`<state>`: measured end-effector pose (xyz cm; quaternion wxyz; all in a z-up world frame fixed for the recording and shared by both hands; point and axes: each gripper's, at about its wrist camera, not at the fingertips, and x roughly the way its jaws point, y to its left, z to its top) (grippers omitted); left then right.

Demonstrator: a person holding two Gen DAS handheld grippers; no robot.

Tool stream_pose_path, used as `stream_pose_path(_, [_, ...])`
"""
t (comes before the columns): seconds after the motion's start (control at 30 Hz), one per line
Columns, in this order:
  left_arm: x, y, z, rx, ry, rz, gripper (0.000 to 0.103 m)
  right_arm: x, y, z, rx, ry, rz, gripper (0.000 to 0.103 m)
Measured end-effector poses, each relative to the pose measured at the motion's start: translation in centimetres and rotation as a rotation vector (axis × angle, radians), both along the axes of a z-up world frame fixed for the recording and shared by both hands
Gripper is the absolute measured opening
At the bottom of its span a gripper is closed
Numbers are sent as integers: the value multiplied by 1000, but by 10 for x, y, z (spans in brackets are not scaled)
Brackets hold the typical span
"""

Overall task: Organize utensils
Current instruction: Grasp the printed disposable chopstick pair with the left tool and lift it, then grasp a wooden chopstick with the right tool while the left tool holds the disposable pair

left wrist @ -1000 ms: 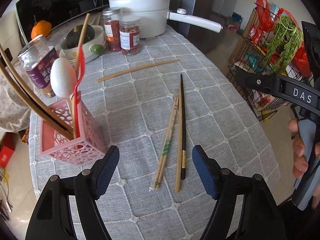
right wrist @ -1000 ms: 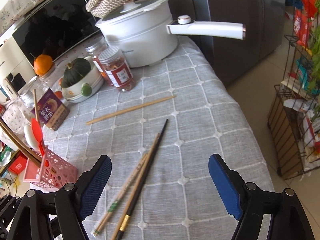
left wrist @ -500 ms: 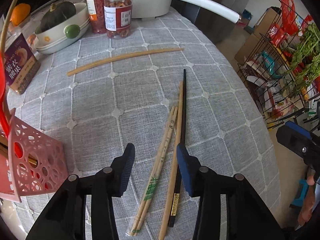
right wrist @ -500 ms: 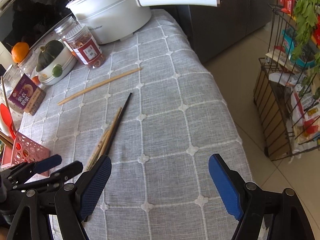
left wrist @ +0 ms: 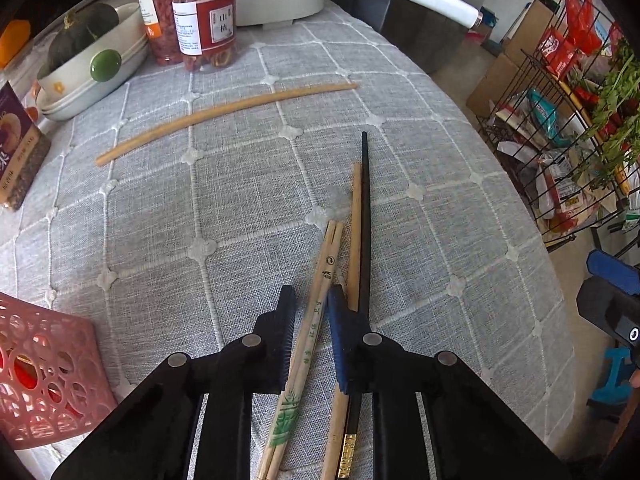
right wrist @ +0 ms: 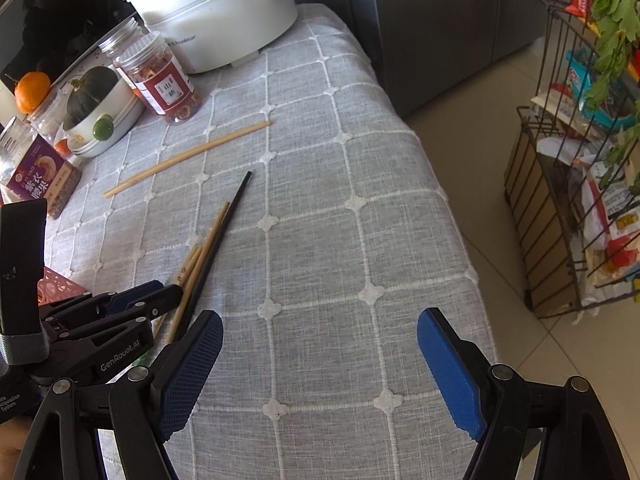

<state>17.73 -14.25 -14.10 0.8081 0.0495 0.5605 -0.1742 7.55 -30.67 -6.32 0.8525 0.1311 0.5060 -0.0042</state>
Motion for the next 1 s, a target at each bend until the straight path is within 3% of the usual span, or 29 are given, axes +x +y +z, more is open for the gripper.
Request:
stream_pose_path(0.27, [-3,3,13,-19,-32,3,10,2,2,-3,-6,7,-3,84])
stream_pose_path(0.67, [-42,29,80,-70,-188,11,10,5,12,-1,-4,3,8,84])
stream_pose_path(1.0, [-86,80,127,-124,-291,18,10,21,34,-10,39,26,29,84])
